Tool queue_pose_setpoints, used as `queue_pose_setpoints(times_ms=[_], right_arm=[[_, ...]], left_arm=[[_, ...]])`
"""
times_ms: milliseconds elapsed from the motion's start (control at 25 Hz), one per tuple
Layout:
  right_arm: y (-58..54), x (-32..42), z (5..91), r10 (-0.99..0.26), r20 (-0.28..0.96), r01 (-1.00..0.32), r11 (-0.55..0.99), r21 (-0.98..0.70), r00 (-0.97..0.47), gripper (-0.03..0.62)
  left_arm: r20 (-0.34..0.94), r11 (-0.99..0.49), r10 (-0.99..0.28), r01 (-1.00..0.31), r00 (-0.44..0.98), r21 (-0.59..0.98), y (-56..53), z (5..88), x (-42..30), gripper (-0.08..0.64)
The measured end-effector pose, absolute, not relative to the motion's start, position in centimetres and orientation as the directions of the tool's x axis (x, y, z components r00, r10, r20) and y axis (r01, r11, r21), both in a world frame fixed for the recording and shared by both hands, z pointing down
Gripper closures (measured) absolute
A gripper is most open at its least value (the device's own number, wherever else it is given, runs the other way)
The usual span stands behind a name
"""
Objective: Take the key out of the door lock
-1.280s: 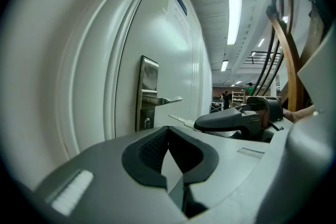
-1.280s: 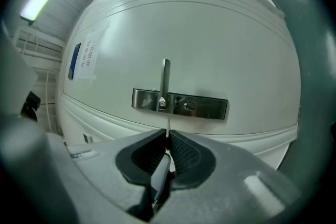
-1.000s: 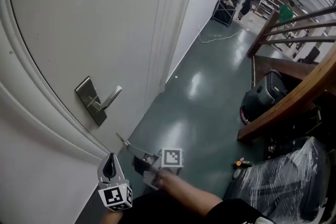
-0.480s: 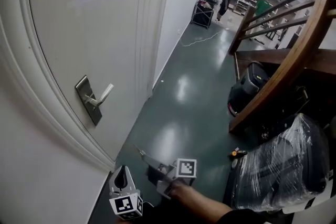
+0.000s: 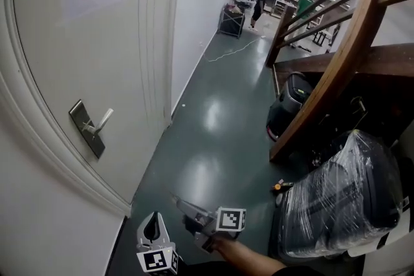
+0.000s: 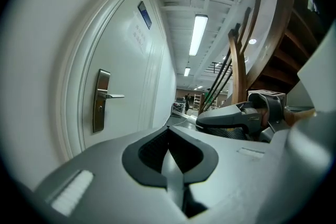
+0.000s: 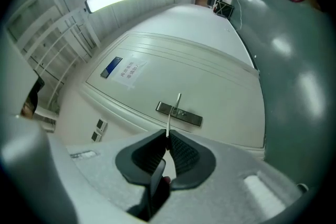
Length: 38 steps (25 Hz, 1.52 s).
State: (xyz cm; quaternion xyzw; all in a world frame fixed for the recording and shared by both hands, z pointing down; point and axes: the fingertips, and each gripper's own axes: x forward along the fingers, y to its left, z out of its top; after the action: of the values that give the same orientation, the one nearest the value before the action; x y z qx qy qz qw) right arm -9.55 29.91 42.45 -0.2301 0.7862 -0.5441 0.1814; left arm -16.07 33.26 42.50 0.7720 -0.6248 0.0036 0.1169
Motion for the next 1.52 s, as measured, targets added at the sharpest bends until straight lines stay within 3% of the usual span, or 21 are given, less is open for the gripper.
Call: queue_pose_setpoints(times_ms=[280,600,1000,1520], right_arm=[[34.9,-0.3,42.7,-0.570,0.054,-0.335,0.401,-0.853,-0.820,0.577],[41.6,6.9,40.9,-0.562,0.090,-0.443,0.534,-0.720,-0.822,0.577],[48.8,11.0,40.9,-0.582,0.167,-0.584,0.666,-0.464,-0.796,0.577],[54.2,12.4,41.1,-0.680,0.143,-0.695,0.711,-0.107,-0.719,0.577]], left_arm=[[0.135,-0.166,-0.972,-0.968,0.193,0.186,38.1,41.7,-8.1,0.541],[0.107,-0.074,-0.990,-0.984,0.092,0.165,45.4,39.7,-1.3,0.541],[0.146,0.056,-0.989,-0.988,-0.034,0.146,53.3,40.1,1.3,0.541],[0.150,0.084,-0.986,-0.991,-0.067,0.107,59.2,42.6,1.8,0.541]])
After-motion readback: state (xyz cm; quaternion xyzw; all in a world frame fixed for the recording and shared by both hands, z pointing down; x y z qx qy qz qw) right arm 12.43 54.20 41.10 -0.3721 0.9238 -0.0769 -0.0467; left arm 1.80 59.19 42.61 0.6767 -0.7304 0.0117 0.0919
